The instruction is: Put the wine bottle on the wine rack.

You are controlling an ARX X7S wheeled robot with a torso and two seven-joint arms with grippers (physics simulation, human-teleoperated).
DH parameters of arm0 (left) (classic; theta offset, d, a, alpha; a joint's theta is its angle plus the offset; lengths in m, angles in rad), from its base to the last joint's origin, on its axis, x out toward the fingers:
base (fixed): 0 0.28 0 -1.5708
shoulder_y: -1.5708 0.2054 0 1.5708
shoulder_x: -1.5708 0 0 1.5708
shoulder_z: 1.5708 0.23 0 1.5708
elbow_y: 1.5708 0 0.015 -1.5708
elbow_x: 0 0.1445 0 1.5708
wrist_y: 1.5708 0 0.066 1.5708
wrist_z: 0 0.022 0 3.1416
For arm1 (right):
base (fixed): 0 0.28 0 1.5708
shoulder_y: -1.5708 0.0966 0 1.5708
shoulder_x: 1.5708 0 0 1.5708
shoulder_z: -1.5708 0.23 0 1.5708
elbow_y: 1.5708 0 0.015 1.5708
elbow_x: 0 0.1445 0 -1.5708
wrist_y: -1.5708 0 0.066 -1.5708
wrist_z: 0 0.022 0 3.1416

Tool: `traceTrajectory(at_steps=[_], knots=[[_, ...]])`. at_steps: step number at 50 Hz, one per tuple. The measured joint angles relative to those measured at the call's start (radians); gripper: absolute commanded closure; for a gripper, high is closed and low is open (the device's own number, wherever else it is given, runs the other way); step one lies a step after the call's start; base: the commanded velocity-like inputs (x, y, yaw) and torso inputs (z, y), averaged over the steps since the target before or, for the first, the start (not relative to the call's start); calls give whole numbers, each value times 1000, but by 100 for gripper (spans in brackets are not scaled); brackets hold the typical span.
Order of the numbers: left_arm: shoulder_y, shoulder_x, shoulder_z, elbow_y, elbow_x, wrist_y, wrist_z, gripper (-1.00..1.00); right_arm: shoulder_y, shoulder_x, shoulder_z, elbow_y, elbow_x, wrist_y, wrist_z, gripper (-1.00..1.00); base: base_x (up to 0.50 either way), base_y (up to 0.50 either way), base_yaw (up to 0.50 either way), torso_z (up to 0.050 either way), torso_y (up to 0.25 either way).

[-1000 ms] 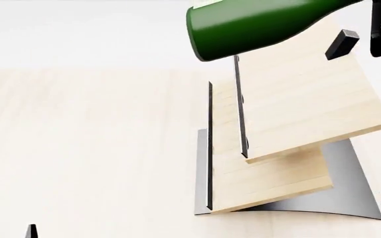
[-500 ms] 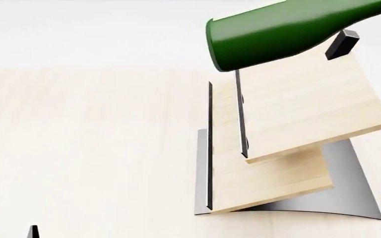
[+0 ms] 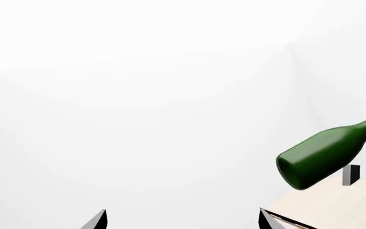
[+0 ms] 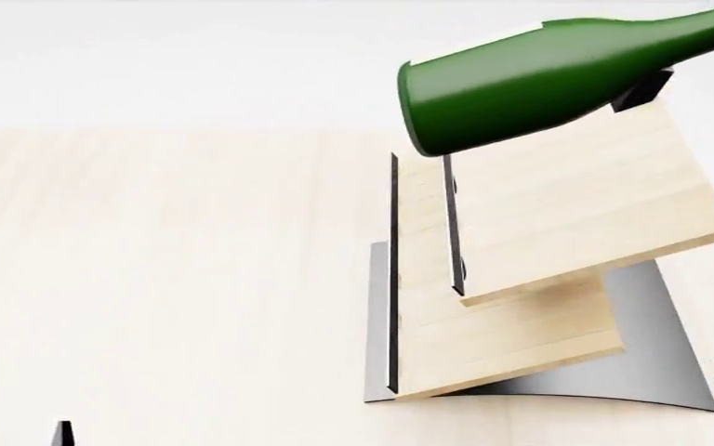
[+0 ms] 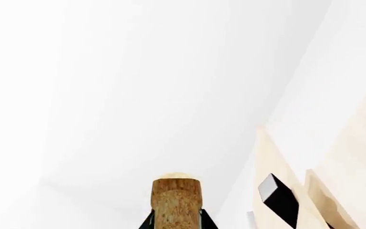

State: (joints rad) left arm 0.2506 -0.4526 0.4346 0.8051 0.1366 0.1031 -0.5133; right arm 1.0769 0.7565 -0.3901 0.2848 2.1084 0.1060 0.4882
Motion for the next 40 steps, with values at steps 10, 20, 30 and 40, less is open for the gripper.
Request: traceTrajectory(at_steps=[10, 20, 30, 40], knots=[[-2, -1, 3, 0, 0, -2, -1, -100, -8, 25, 2, -5, -3, 17, -9, 100, 0, 0, 0, 0, 0], [-2, -3, 5, -2, 0, -1, -3, -100, -18, 45, 6, -22, -3, 28, -10, 100, 0, 0, 0, 1, 1], [-4, -3, 7, -5, 1, -1, -5, -100, -29, 55, 9, -21, -5, 32, -18, 100, 0, 0, 0, 0, 1], [-4, -4, 10, -7, 2, 0, -7, -100, -39, 57, 8, -10, -10, 34, -31, 100, 0, 0, 0, 0, 0]])
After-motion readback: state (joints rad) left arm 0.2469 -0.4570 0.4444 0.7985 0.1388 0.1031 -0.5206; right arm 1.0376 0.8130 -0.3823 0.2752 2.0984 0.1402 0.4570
